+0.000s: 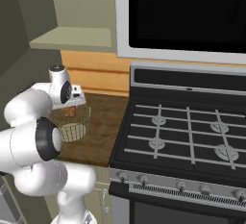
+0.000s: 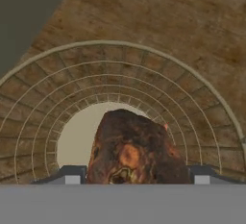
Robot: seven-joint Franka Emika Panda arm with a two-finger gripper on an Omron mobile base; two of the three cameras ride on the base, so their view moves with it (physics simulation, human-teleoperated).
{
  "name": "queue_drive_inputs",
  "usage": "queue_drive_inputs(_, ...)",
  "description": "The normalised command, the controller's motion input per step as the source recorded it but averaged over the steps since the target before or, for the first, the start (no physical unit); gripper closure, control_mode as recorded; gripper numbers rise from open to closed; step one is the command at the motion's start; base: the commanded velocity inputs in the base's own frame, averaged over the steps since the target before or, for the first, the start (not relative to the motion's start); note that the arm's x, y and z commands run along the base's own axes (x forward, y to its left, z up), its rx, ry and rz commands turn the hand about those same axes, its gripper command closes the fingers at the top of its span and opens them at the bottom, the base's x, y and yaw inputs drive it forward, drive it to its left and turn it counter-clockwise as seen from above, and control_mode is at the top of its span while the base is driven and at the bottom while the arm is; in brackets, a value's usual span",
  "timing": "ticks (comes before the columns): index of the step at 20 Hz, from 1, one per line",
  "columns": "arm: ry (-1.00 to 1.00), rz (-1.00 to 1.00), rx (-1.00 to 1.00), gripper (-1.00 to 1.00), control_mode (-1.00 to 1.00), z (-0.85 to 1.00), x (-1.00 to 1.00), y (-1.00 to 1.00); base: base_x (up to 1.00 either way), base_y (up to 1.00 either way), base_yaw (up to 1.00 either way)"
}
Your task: Open the cabinet, pick up the bread from the cabinet and place it in the basket. Then move the basket to the dining counter.
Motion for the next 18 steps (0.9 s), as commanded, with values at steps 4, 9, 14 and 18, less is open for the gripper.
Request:
queue_drive_inputs(4,0.04,0.0,-0.05,1.0,-1.0,-0.64,0.28,0.01,0.0,0.0,0.0)
queue_drive_inputs(9,0.0,0.01,0.0,1.0,-1.0,-0.49,0.16,0.0,0.0,0.0,0.0)
queue_drive_inputs(14,0.0,0.0,0.0,1.0,-1.0,-0.47,0.05,0.0,0.0,0.0,0.0)
queue_drive_inputs(18,0.0,0.0,0.0,-1.0,-1.0,-0.17,0.15,0.0,0.0,0.0,0.0)
